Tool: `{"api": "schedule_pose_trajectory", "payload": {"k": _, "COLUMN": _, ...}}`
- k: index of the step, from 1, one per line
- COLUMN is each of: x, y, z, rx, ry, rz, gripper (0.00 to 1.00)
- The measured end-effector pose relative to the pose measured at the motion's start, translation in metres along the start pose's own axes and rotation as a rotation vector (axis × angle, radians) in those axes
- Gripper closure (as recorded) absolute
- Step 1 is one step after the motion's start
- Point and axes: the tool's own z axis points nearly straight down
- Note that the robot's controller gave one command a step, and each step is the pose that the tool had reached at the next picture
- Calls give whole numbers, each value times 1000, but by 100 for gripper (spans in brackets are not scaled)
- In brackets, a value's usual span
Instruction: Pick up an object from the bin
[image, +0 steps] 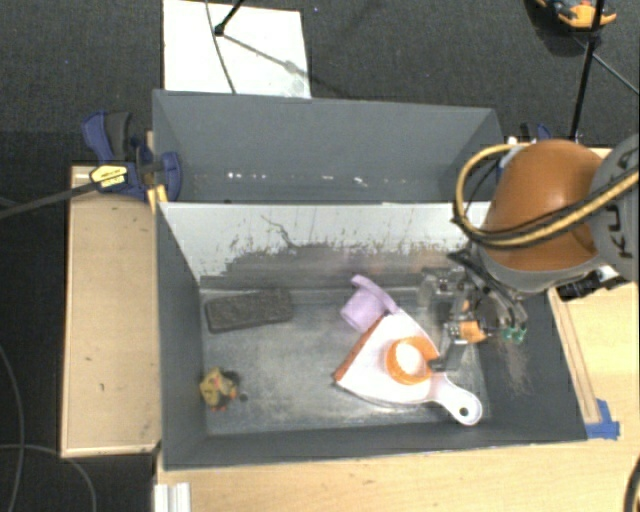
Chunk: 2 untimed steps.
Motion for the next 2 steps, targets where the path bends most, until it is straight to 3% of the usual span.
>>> {"api": "schedule_pose_trajectory", "payload": {"k": 1, "x": -2, "y": 0, "z": -5, "rx": 0, "ry": -8, "rz": -1, "gripper": 0}}
{"api": "schedule_pose_trajectory", "payload": {"k": 2, "x": 22, "y": 5, "z": 52, "rx": 0, "ry": -11, "rz": 96, "gripper": 0}}
